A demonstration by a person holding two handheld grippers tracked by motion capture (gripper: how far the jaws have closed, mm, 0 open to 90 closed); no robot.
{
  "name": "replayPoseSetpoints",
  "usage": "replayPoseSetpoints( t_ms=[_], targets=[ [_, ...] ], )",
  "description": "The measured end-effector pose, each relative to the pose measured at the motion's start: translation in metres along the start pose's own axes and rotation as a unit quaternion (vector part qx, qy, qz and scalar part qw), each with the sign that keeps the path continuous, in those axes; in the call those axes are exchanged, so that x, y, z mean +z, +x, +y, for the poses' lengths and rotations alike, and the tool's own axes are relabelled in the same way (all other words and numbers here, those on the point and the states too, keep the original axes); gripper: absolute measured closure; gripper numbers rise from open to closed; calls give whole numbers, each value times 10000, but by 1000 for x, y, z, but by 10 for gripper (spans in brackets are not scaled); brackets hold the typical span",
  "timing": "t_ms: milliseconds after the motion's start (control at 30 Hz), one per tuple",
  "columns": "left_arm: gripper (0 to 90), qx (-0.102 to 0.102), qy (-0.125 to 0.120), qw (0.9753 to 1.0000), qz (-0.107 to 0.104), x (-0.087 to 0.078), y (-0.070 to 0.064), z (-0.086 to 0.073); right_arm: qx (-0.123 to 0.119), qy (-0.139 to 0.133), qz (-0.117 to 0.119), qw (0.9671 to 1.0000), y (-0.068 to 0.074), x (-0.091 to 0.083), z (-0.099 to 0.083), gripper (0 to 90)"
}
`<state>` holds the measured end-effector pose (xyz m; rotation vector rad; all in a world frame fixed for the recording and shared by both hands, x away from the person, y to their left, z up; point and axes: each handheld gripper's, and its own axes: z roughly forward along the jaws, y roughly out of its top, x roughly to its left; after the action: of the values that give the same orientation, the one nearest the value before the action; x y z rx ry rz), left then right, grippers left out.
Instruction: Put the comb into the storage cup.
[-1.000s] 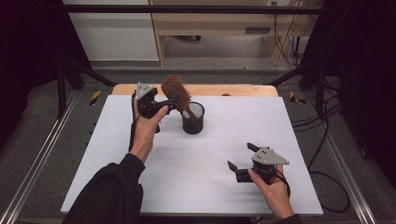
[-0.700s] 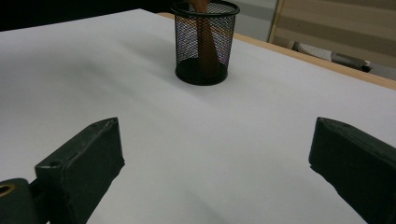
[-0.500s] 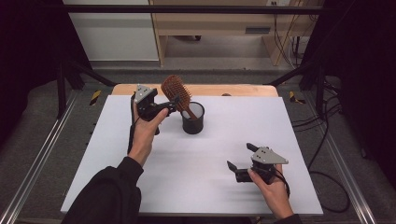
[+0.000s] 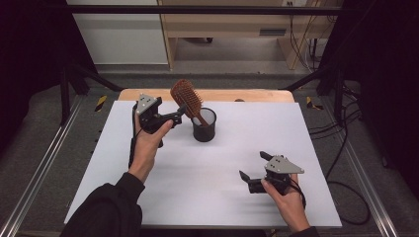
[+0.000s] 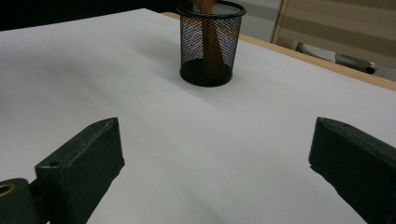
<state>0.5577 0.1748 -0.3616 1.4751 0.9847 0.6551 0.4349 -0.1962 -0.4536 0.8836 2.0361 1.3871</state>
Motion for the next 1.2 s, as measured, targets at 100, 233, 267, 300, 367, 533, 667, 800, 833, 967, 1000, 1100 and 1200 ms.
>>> replayPoseSetpoints(
  t_ms=[100, 233, 267, 300, 367, 533, 667, 800, 833, 967, 1000, 1100, 1200],
  targets=[
    [24, 26, -17, 10000, -14, -6, 1, 1, 6, 9, 9, 10000, 0, 0, 0, 30],
    [24, 17, -45, 10000, -34, -15, 3, 1, 38, 1, 18, 10000, 0, -1, 0, 30],
    [24, 11, -55, 10000, -46, -17, 3, 0, 41, 2, 17, 10000, 0, -1, 0, 30],
    [23, 12, -58, 10000, -51, -20, 4, 0, 42, 7, 17, 10000, -1, -1, 0, 29],
    [24, 2, -68, 10000, -50, -25, 6, 0, 47, 13, 13, 10000, -1, -1, 0, 30],
    [20, -38, -95, 9999, -66, -38, 14, -2, 66, 9, 37, 10000, -1, -1, 0, 29],
    [20, -20, -112, 9999, -23, -49, 19, -4, 83, 13, 62, 9999, -1, -1, 0, 30],
    [20, 8, -125, 9999, -2, -64, 26, -7, 104, 24, 63, 9999, -2, -2, 0, 29],
    [20, 0, -125, 9999, -1, -68, 27, -7, 105, 35, 67, 9999, -2, -2, 0, 29],
    [20, 126, -126, 9998, 52, -83, 34, -8, 156, 86, 178, 9997, -1, -3, 0, 33],
    [20, 130, -148, 9998, 61, -87, 36, -9, 149, 88, 179, 9997, -2, -4, 0, 33],
    [20, 112, -201, 9997, 90, -99, 42, -12, 195, 59, 157, 9997, -2, -5, 0, 33],
    [20, 51, -265, 9995, 136, -111, 50, -17, 227, -76, 59, 9997, -3, -9, 3, 34]
  ],
)
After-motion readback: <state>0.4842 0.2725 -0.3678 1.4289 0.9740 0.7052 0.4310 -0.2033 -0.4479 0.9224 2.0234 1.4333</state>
